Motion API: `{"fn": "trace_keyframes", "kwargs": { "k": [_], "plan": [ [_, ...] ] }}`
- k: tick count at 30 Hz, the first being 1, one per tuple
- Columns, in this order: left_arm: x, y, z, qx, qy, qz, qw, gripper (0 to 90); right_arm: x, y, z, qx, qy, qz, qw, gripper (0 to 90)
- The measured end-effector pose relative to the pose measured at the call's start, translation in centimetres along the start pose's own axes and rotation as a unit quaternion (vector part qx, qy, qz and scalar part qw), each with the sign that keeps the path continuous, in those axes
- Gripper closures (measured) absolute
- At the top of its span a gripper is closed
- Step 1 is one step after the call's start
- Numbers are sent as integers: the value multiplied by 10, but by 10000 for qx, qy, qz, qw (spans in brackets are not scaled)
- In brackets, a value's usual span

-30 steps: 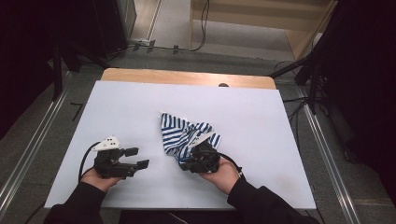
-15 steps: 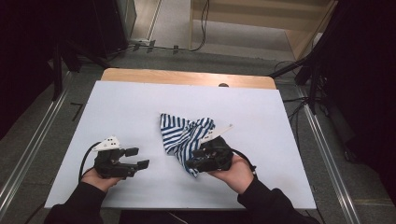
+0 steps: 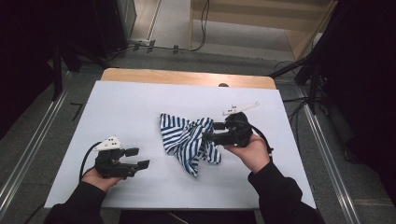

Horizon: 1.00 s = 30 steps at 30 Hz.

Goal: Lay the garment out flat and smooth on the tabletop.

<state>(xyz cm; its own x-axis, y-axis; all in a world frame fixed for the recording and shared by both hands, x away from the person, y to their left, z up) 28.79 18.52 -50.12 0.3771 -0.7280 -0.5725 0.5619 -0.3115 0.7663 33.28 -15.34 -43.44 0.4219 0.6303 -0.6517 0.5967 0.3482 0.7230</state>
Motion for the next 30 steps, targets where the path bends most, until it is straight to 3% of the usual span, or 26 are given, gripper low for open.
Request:
{"fn": "trace_keyframes", "kwargs": {
  "k": [5, 11, 14, 17, 18, 21, 26, 30],
  "plan": [
    [1, 0, 0, -21, 1, -6, 10000, 275, 6, 11, 22, 177, -129, 17, 9998, 344],
    [0, 0, 0, -16, 5, 8, 10000, 274, 33, 22, 30, 303, 45, -59, 9995, 358],
    [-1, 0, 0, -37, -9, 24, 10000, 275, 48, 18, 30, 351, 186, -335, 9987, 464],
    [-2, -1, 0, -30, -6, 27, 10000, 275, 56, 12, 28, 502, 333, -600, 9964, 650],
    [-2, -1, 0, -25, -10, 25, 10000, 275, 56, 11, 28, 564, 410, -663, 9954, 705],
    [-2, -1, 0, -26, -6, 28, 10000, 275, 53, 12, 22, 616, 594, -588, 9946, 757],
    [-2, 0, 0, -28, 3, 34, 10000, 275, 46, 7, -2, 256, 686, -493, 9961, 766],
    [-2, 0, 1, -27, 6, 36, 10000, 275, 45, -3, -21, 67, 830, -549, 9950, 765]
  ]
}}
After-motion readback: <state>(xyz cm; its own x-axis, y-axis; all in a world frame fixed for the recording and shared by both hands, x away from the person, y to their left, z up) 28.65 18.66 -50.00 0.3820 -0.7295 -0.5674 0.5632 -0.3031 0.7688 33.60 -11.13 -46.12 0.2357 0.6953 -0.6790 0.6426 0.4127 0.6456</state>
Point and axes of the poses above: each handheld gripper's, and its own axes: x roughly forward along the jaws, y roughly out of its top, z roughly to its right, the point moved 4 cm from there along x, roughly forward along the jaws, and after that the axes turned 1 degree about -x, right-handed, at the moved point
